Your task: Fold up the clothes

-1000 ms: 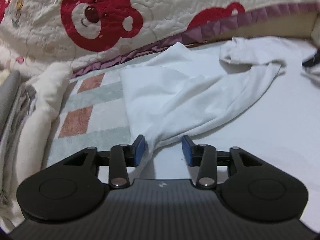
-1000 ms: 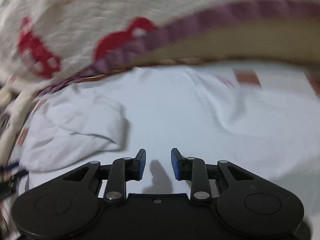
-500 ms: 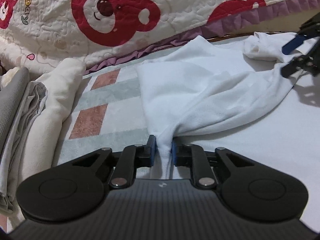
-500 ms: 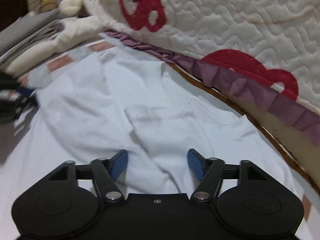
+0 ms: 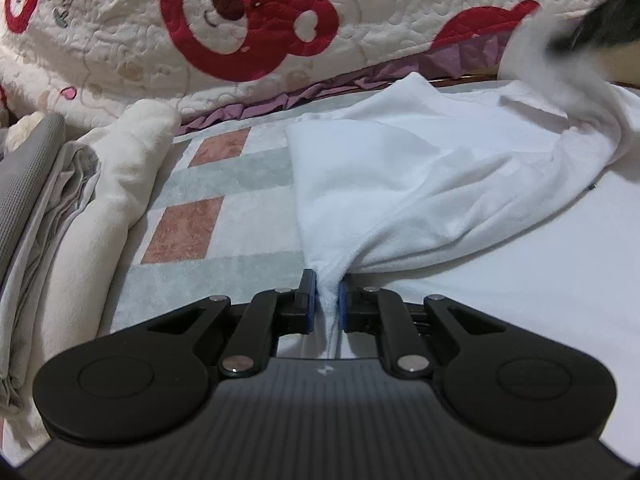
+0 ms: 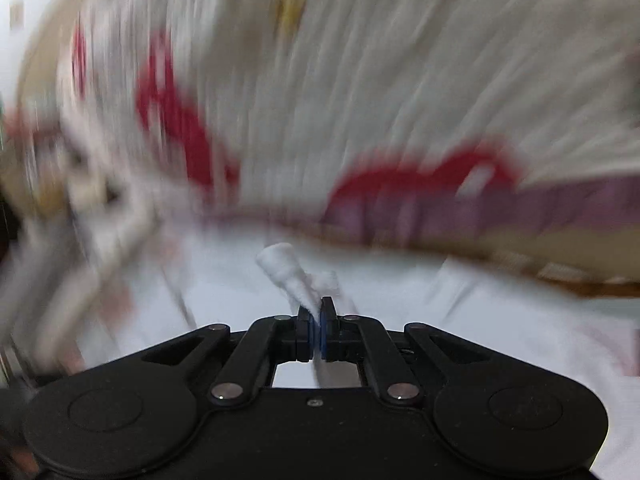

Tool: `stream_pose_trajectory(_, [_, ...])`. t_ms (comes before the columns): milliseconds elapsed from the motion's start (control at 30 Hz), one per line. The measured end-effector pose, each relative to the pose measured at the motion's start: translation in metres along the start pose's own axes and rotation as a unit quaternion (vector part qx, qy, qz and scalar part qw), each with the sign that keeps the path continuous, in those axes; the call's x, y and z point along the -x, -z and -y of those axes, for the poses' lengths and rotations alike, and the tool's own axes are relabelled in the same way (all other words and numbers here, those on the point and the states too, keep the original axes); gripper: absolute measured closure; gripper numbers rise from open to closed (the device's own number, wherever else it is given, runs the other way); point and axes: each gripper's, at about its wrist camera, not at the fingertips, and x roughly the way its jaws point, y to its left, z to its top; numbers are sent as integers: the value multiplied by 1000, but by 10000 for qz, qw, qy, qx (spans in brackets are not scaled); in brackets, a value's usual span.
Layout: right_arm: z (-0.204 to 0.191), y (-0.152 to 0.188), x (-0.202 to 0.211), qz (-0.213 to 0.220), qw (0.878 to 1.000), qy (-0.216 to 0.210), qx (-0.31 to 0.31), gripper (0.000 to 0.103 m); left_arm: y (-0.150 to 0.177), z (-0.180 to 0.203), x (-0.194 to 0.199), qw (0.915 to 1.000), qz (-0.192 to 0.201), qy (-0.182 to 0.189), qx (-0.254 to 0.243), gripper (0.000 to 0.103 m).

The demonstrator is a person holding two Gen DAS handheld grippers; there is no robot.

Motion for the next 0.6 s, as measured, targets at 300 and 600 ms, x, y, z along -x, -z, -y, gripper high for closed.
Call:
stream_pose_trajectory(300, [81,63,121,108,9796,1989,-259,96,4,-24,-2,9969,-189,157,749,93])
stream_pose_trajectory(600, [85,43,103,-544,9754,1872,-1028,60,3,-27,-3,9960,-220,209,836,93])
